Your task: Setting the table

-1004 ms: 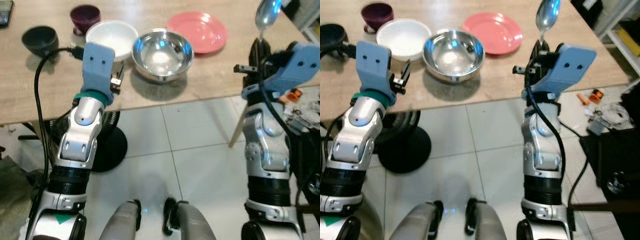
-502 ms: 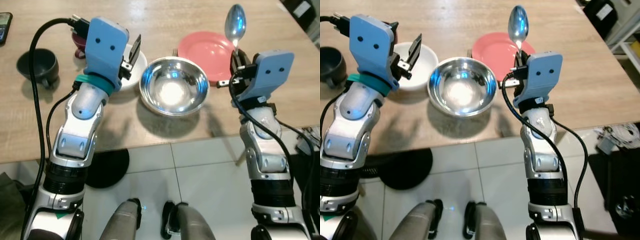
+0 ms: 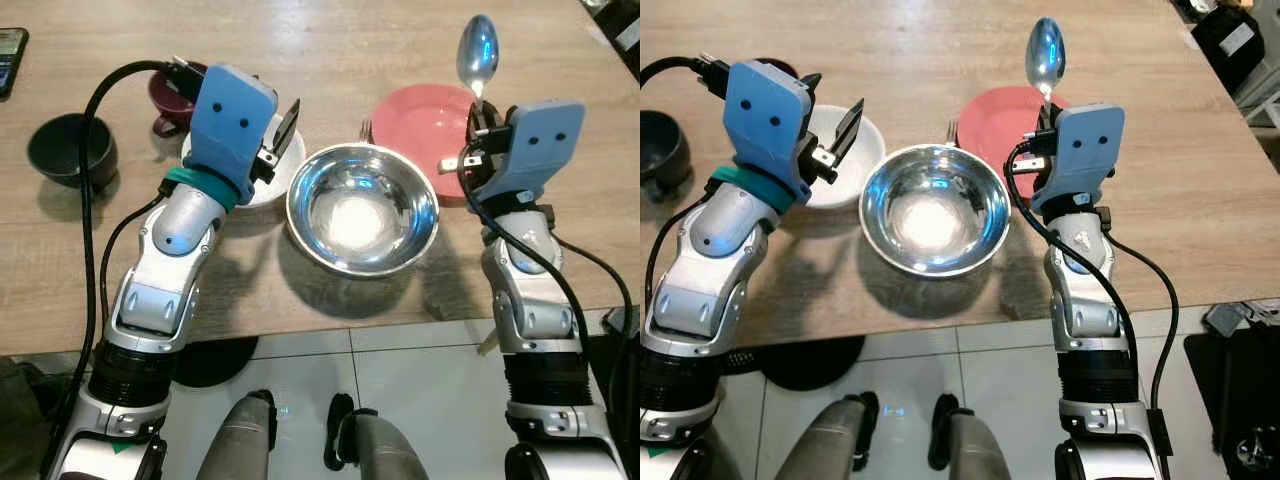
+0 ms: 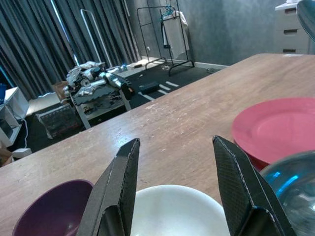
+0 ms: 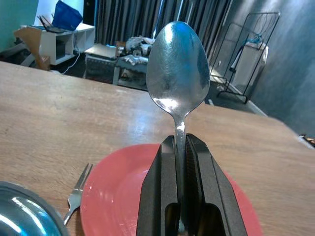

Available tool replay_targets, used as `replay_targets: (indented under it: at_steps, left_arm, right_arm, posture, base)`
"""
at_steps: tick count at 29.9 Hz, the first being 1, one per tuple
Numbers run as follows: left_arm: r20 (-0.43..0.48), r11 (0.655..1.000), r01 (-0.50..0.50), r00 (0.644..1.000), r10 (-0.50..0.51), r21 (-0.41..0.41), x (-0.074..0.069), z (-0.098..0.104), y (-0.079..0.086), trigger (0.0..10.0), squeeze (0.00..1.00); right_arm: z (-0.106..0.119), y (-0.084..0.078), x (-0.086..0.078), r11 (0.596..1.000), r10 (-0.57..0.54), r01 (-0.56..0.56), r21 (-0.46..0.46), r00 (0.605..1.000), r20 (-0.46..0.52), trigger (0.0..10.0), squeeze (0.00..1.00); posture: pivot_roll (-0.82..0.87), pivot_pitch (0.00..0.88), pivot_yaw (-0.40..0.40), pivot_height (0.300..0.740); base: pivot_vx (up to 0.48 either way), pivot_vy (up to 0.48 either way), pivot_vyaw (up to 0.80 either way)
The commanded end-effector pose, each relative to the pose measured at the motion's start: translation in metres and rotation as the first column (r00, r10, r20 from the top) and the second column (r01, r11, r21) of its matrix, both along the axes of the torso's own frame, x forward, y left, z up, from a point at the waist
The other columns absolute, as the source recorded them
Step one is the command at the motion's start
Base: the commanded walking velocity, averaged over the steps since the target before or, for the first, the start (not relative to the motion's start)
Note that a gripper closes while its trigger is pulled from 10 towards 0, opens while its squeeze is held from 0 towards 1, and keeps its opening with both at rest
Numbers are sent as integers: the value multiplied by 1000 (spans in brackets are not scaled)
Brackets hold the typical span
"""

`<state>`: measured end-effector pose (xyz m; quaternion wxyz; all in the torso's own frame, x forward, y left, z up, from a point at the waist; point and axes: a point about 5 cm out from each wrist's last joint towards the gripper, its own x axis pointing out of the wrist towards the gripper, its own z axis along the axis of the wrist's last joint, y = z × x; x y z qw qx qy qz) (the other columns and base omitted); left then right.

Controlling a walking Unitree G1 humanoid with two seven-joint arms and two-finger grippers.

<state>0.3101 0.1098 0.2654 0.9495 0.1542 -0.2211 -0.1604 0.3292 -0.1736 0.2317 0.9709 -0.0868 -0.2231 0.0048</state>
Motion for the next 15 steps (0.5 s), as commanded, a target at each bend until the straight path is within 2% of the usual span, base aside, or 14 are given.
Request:
replay_targets:
  at_steps: [1, 5, 9, 13, 15]
  left_arm:
    - [-11, 1000, 18, 1000, -18, 6, -3, -4, -4, 10000, 0]
    - [-14, 1000, 18, 1000, -18, 6, -3, -4, -4, 10000, 0]
    - [-20, 1000, 19, 1000, -19, 10, -4, -5, -4, 10000, 0]
    - [-23, 1000, 20, 1000, -20, 11, -4, -6, -4, 10000, 0]
    - [-27, 1000, 21, 999, -21, 12, -3, -8, -4, 10000, 0]
  right_arm:
    - [-5, -4, 0, 1000, -18, 18, -11, 1000, -13, 10000, 0]
    - [-8, -2, 1, 999, -24, 24, -25, 999, -21, 10000, 0]
    - [-17, -4, 4, 991, -69, 62, -115, 996, -58, 10000, 0]
    - [-24, -10, 6, 989, -98, 87, -120, 991, -91, 10000, 0]
    - [-34, -18, 8, 992, -105, 96, -77, 985, -136, 10000, 0]
  posture:
    - [235, 155, 7, 740]
    - [236, 156, 5, 740]
    - [236, 156, 4, 740]
    - [236, 156, 4, 740]
    - [235, 151, 5, 740]
  base:
    - [0, 0, 0]
    - [0, 0, 0]
    - [0, 0, 0]
    - [0, 0, 0]
    - [0, 0, 0]
